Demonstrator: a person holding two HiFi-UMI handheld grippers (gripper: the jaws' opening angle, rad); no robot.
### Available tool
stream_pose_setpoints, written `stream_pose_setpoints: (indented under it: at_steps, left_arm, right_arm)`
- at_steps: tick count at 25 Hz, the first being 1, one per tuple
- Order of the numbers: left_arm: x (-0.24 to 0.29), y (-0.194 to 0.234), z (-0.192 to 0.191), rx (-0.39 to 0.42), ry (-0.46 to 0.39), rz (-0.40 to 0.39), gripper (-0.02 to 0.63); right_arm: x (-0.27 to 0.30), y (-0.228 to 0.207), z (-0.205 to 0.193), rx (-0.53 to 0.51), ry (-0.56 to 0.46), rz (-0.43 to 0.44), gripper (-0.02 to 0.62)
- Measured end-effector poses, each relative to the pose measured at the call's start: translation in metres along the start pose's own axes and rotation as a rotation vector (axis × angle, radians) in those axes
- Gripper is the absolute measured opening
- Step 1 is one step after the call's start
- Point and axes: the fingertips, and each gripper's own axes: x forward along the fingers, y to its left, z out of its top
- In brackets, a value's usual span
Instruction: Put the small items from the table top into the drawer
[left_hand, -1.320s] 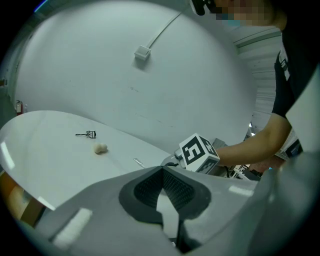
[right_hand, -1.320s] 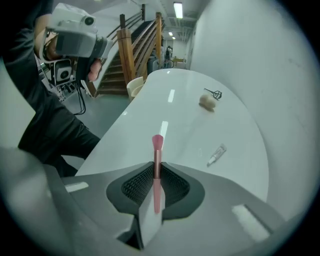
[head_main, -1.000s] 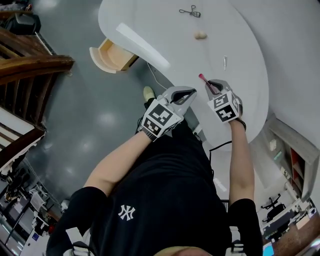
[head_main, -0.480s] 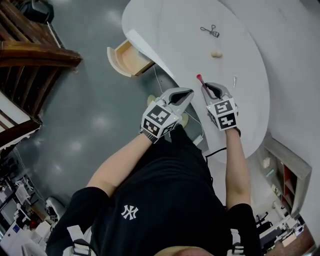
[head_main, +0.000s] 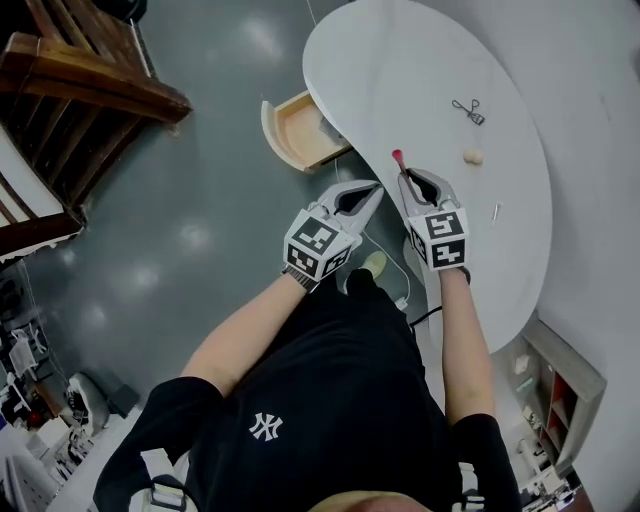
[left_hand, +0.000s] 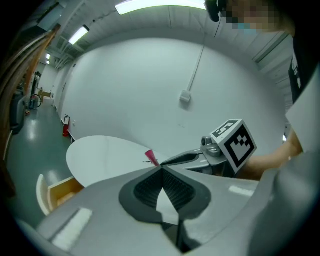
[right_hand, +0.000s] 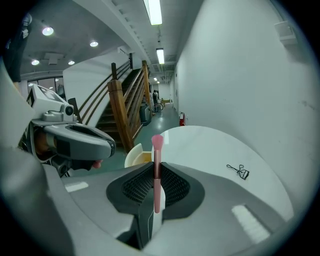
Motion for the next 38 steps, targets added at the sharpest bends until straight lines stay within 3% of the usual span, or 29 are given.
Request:
stream_pose_setpoints:
  at_steps: [9,16,27,38]
  left_arm:
    - [-0.033,0.085,0.022,-0.035,-0.047,0.107,0.001]
    - [-0.056,0.155,0.025,-0.074,-0.074,0.205,0.000]
    - [-0.067,0.236,-0.010,-0.174,-0.071,0.290,0.000]
    - [-0.057,0.284,-0.051,-0.215,-0.052,0.305,0.000]
  right_arm:
    - [0.070,0.035,0.067,0.033,-0.074,0.045,0.072]
    - [0.137,0.068,0.091,0.069,-0.075,0.110,0.072]
    - [0.247,0.112,0.063,0.087,0.015,0.183,0.074]
    - [0.324,0.117,0.006,0.119,0.106,0.162,0.074]
